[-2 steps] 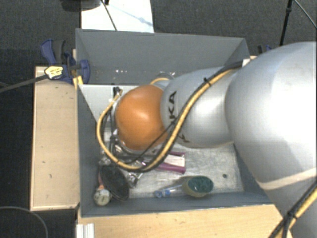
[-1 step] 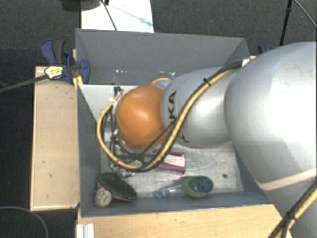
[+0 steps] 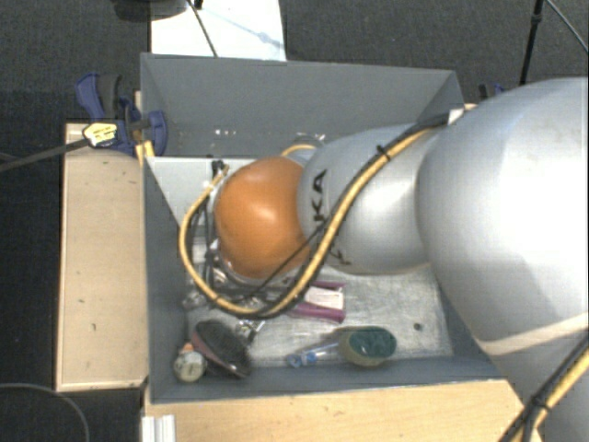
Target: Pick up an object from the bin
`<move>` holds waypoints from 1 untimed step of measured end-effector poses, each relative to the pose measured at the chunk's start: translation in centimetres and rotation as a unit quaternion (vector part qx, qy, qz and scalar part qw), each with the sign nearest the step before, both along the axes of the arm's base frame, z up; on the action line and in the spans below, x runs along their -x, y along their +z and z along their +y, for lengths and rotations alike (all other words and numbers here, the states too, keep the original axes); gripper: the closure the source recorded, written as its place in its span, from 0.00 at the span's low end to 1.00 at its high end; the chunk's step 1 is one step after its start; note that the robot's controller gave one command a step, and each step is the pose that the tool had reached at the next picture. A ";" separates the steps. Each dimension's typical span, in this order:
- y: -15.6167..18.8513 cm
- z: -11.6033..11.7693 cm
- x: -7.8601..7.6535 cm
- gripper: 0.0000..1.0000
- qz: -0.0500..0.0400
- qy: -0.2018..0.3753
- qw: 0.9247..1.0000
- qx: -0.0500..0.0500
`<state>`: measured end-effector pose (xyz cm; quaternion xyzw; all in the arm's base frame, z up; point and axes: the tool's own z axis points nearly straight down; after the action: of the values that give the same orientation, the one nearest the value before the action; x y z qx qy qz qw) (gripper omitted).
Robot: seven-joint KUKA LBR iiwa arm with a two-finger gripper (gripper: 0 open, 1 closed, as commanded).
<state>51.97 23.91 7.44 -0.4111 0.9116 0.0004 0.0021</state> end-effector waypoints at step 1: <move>-0.3 -0.3 3.5 0.00 -0.001 0.155 0.988 0.000</move>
Offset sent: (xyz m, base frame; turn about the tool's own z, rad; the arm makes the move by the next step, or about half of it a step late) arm -0.0369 -0.0043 -0.0044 -0.3151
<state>48.42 23.57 7.13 -0.5478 0.8366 0.0001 0.0026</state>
